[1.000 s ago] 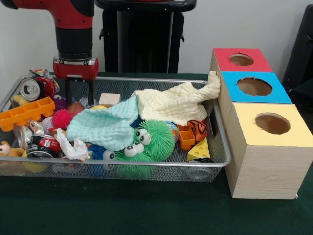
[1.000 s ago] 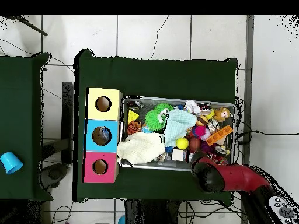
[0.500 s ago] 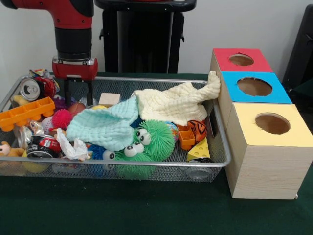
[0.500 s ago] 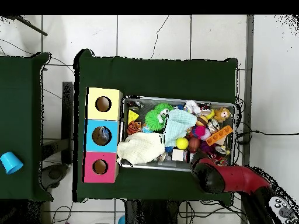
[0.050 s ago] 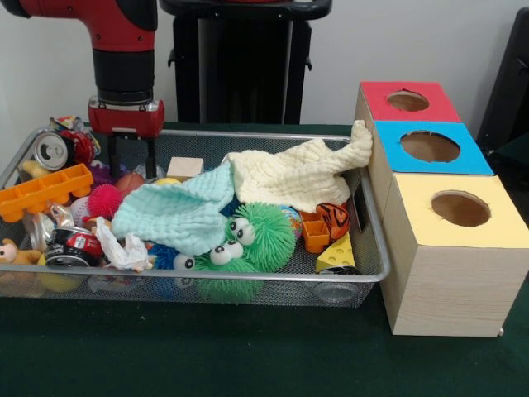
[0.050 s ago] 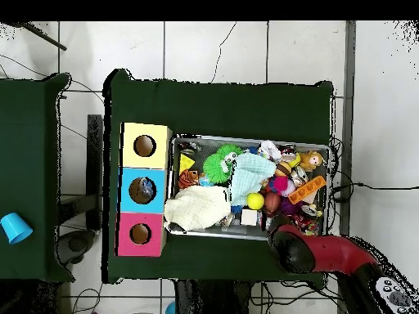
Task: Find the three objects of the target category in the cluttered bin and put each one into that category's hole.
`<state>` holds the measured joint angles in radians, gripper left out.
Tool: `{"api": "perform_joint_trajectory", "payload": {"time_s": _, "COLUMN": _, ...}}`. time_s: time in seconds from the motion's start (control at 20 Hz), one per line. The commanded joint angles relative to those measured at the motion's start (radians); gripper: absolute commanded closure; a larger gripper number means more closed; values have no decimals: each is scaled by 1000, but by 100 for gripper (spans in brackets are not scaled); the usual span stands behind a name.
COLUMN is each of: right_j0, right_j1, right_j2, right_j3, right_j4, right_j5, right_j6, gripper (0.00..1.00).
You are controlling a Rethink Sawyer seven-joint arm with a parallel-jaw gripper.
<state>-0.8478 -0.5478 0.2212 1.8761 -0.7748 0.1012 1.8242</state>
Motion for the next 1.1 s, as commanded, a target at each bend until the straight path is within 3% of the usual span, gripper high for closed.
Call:
{"api": "perform_joint_trajectory", "payload": {"time_s": 0.05, "right_j0": 34, "right_j1": 60, "right_j2": -19, "right_j3": -80, "right_j4": -42, "right_j5": -73, "right_j6": 74, "gripper": 0}}
{"api": "perform_joint_trajectory", "payload": {"time_s": 0.5, "right_j0": 73, "right_j1": 96, "right_j2": -86, "right_j3": -79, "right_j4": -33, "right_j5": -143, "right_j6": 94, "gripper": 0}}
{"api": "perform_joint_trajectory", "payload": {"time_s": 1.1, "right_j0": 38, "right_j1": 103, "right_j2": -73, "right_j3": -62, "right_j4": -54, "right_j5": -137, "right_j6": 48, "gripper": 0}}
